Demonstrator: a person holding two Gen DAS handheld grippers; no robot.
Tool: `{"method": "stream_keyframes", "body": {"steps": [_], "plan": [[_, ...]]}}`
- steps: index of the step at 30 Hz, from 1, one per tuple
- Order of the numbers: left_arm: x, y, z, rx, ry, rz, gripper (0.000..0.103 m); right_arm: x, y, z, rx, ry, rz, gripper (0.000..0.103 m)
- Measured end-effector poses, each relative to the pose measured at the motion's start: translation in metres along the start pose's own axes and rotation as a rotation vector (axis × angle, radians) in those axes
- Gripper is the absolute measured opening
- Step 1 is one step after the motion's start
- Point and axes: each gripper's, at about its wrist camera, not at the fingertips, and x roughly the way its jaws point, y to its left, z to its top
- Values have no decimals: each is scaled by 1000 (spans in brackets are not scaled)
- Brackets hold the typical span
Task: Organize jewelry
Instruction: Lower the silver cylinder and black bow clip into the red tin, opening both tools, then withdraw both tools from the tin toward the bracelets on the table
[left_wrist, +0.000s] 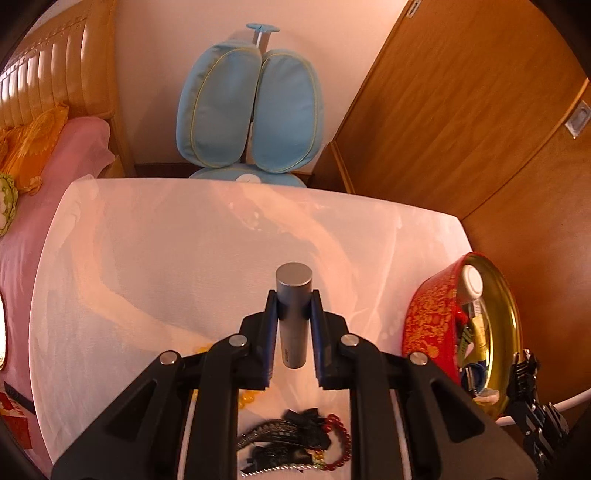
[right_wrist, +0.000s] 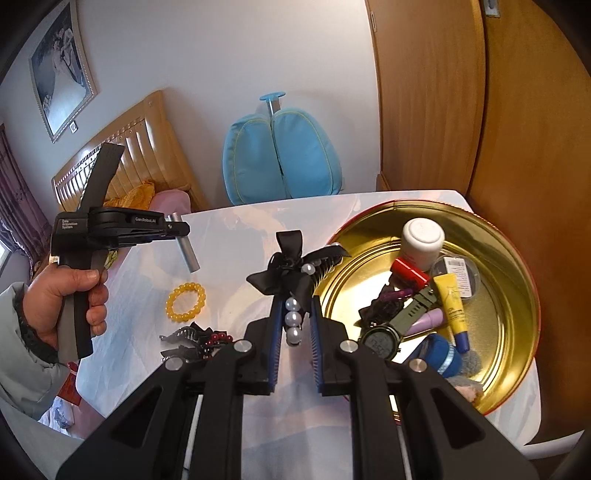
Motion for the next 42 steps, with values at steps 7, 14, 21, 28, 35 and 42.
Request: {"method": "stream_keyframes", "body": {"steps": [7,14,21,28,35,42], "plan": [[-43,-68,-12,54,-78,-75,17,-29,-60,-12,51,-32,-30,16],[-13,-136,-21,189,9,-164,17,2,-110,-21,176,65,-81,16],[65,-198,-32,367,172,-209,17,42,-133,-20,215,175,-149,16],[123,-219,-45,464,305,-162,17,66,-145,-12,253,222,-149,16],[123,-219,-46,471,306,-148,22,53,-145,-15,260,185,-127,43],[90,-207,-47,365,249,-319,71,6,-141,-14,264,55,-108,96]]}}
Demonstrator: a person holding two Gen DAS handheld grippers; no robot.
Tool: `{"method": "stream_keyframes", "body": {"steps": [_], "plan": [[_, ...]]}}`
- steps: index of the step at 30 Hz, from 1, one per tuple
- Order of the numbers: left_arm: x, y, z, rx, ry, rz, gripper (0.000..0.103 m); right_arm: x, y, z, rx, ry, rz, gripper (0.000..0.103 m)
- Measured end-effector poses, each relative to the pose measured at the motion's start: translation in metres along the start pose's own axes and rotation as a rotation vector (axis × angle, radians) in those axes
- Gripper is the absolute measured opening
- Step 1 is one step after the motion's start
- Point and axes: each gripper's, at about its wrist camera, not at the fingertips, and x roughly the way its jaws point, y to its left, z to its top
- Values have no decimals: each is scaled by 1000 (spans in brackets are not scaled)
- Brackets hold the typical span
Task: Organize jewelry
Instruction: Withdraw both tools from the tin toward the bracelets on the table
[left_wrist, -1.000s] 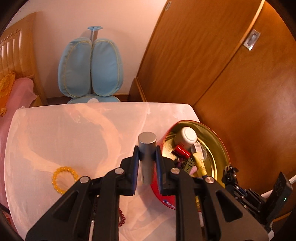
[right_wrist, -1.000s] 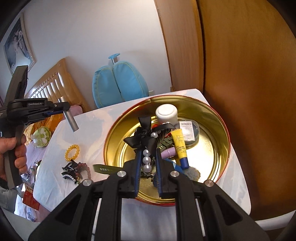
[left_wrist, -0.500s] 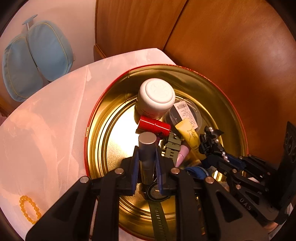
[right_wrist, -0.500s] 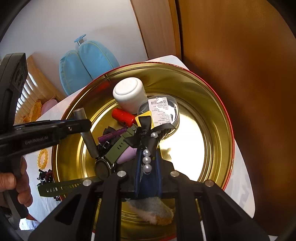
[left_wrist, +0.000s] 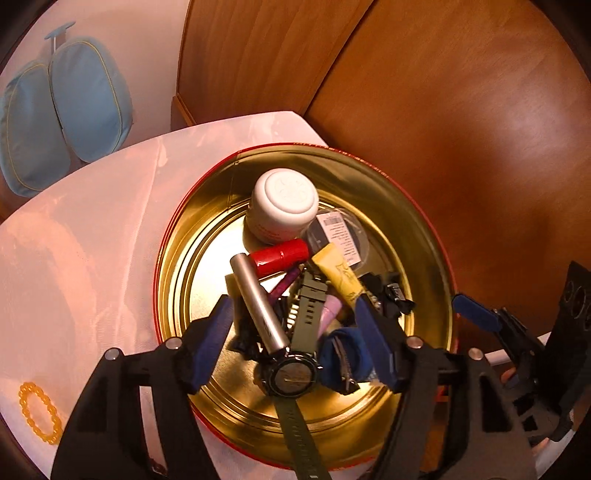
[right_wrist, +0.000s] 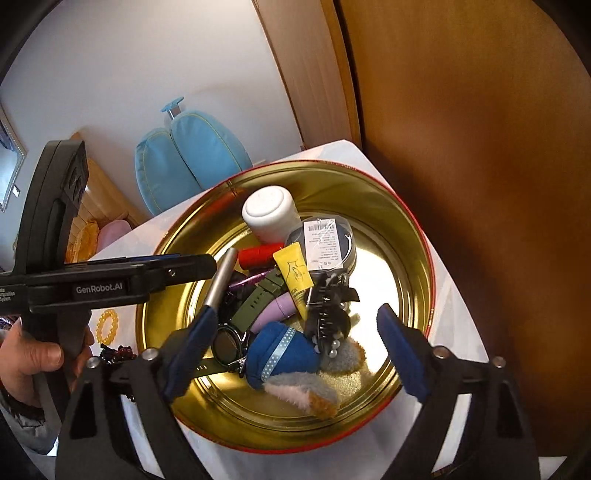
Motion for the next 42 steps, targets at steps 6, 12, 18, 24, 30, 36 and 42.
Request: {"method": "stream_keyframes", "body": {"steps": [6,12,18,24,30,36,42], "plan": [[-60,24,-34,-118,-136,8,78,-33,12,-11,-46,-66,88,99],[-131,70,-90,-248,-264,140,83,-38,52,-23,-118,-71,239,99],[-177,107,-143,-249,-337,317,93,-31,120,-36,-264,-39,357,99],[-167,143,-168,-195,-219,288,93,-16,187,-58,-388,17,396,99],[-141,198,-173,-240,-101,287,93,38,239,-83,-431,180,262,99],[-122,237,-159,-205,-38,261,93,63,252,-95,-402,260,149,99],[-91,257,-135,-168,16,344,93,65,250,-95,-361,275,77,99]]}}
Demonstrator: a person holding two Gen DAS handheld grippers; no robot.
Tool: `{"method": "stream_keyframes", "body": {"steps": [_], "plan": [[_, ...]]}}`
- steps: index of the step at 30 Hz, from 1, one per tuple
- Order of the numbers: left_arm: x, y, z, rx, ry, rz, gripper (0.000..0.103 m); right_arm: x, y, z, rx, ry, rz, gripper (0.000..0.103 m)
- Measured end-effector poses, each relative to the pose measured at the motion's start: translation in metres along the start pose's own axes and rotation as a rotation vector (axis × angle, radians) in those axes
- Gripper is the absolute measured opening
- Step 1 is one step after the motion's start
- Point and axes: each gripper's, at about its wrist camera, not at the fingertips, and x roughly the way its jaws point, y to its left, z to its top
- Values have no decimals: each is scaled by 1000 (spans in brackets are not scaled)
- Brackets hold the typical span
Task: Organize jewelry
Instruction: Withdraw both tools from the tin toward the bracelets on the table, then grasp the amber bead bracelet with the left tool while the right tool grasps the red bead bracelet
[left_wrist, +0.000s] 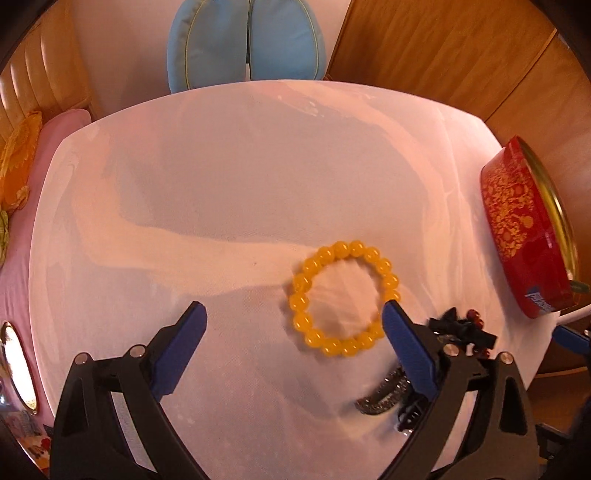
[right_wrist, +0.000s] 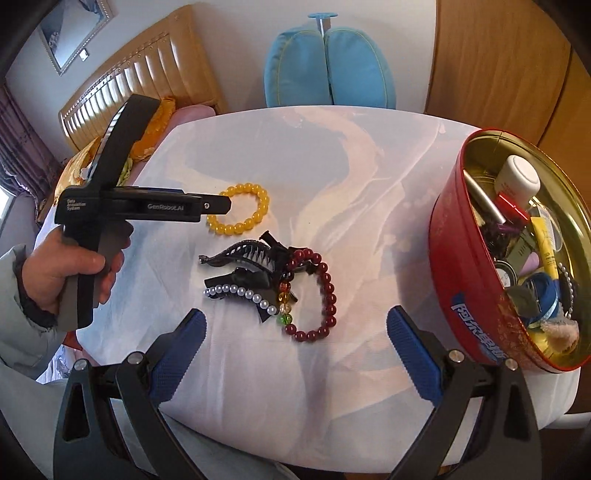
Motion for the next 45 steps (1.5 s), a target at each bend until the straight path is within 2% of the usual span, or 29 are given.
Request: {"method": "stream_keyframes", "body": {"steps": [4,6,7,8,9,10,12,14,17,23,27,29,33,36,39,40,41,45], "plan": [[8,-5,3,67,-17,46,93,0,-2,-2,27,6,-31,99],[7,-12,4,116,-28,79,81,-1,-3,-1,43,20,-26,99],[7,-14,4,140,-43,105,62,-1,-4,-1,47,20,-29,99],[3,-15,5,147,-60,98,49,-1,-4,-2,47,15,-33,99],[1,-14,7,140,-59,95,19,-1,-4,-2,49,17,-32,99],[1,-14,8,140,-49,71,11,0,-4,-2,50,18,-32,99],[-2,-18,8,151,-39,2,11,2,-4,-1,49,22,-29,99],[-11,-18,5,139,-51,-25,11,4,-5,-1,49,28,-25,99],[-33,-22,4,107,-99,-104,11,11,-9,0,62,42,-27,99],[-81,-29,0,124,-198,-158,11,31,-7,5,38,79,7,99],[-98,-24,-11,121,-223,-174,11,39,-1,13,19,73,19,96],[-102,-18,-13,115,-226,-169,11,42,-4,17,37,69,16,70],[-103,-9,-25,85,-220,-161,11,53,-13,24,73,87,30,68],[-102,-5,-32,70,-212,-155,11,61,-11,28,74,95,50,51],[-100,-3,-37,61,-205,-149,11,67,-5,29,53,117,66,44],[-100,-2,-37,57,-204,-148,11,69,-4,28,49,127,69,32],[-100,-1,-38,54,-204,-147,11,69,-3,28,48,134,75,12],[-101,-2,-37,56,-205,-148,11,55,2,27,20,99,81,10]]}}
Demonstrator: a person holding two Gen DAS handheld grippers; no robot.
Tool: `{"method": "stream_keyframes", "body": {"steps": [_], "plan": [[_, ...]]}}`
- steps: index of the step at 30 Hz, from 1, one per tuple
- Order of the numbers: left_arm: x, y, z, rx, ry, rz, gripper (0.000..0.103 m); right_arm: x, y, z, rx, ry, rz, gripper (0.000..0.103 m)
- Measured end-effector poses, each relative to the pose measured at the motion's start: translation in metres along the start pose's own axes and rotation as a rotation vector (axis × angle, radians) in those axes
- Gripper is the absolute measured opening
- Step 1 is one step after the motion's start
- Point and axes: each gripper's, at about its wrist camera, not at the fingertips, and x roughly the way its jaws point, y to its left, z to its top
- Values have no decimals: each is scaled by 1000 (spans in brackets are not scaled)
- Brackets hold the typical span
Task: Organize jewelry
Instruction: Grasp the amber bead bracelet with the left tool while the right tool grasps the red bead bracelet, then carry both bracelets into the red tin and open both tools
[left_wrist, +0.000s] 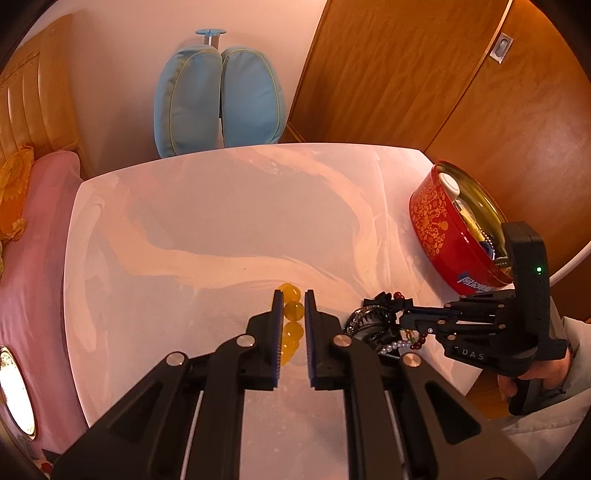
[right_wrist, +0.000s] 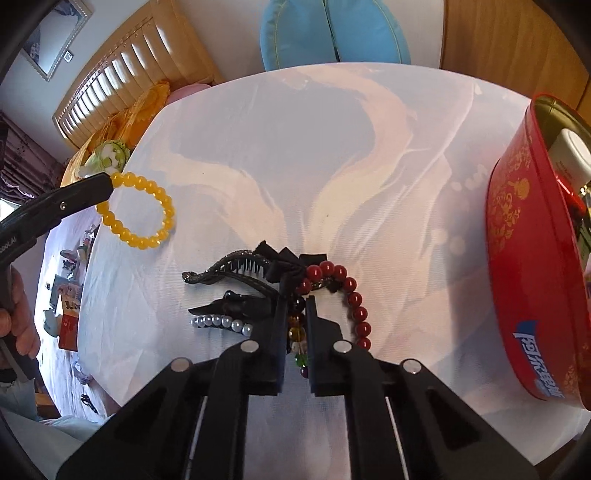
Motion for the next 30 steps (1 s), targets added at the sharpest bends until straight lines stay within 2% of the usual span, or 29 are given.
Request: {"method": "stream_keyframes", "body": {"steps": [7,14,22,26,30], "plan": [[4,-24,10,47,-6,-28,11,-42,0,-6,-6,-110,4,10],[-5,-79,35,112,-49,-112,11,-107,-21,-19,11,-273,30,10],[-18,-167,58,204,-122,-166,11,-184,-92,-41,88,-458,-16,10],[-19,-199,59,209,-148,-164,11,-200,-132,-49,117,-489,-29,10],[-18,-218,56,163,-154,-176,11,-203,-159,-57,112,-480,-24,10]]}}
